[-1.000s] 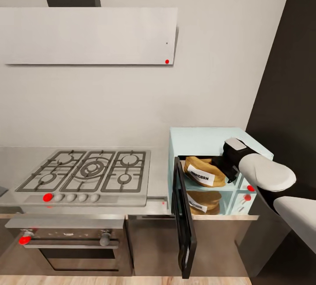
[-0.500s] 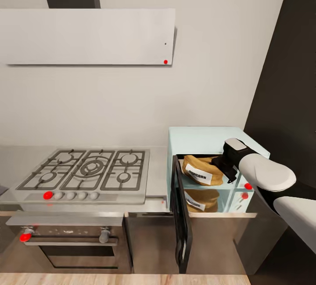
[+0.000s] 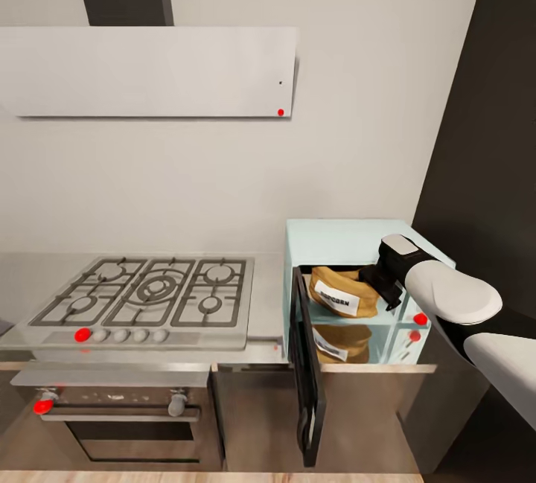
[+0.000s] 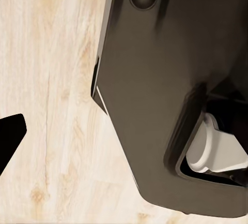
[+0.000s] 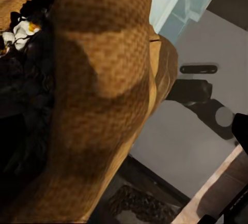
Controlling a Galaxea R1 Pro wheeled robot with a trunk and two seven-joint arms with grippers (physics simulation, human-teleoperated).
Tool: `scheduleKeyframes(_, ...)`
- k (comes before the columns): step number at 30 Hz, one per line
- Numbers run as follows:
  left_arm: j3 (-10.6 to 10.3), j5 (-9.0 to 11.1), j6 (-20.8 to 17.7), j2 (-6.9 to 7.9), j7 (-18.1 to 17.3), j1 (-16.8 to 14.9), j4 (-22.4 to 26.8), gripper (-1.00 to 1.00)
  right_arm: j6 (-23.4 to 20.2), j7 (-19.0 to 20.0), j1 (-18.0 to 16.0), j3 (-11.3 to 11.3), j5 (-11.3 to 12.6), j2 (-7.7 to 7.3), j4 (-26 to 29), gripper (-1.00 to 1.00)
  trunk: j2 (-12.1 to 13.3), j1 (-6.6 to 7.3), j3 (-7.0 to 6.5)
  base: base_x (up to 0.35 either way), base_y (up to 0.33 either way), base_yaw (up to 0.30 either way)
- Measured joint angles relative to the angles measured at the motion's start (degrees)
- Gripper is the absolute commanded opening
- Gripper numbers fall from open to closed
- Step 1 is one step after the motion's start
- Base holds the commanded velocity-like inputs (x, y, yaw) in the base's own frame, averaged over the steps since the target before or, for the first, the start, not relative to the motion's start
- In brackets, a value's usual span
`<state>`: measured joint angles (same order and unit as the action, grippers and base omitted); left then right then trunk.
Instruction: In the kitchen, take the popcorn bag from the countertop, put it into the microwave, and heat it until the popcorn is cooked so the cooked popcorn ends up inside the bag.
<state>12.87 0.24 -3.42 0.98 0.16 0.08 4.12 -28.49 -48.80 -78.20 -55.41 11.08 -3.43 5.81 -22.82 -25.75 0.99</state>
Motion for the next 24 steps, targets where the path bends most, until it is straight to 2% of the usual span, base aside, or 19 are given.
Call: scheduleKeyframes(24, 0.0, 0.0, 0.0, -0.01, 0.0, 0.0, 0.0, 1.00, -0.1, 0.0, 0.0, 0.0, 0.4, 0.00, 0.0, 1.00, -0.1, -0.01, -2.20, 0.000, 0.000, 0.000)
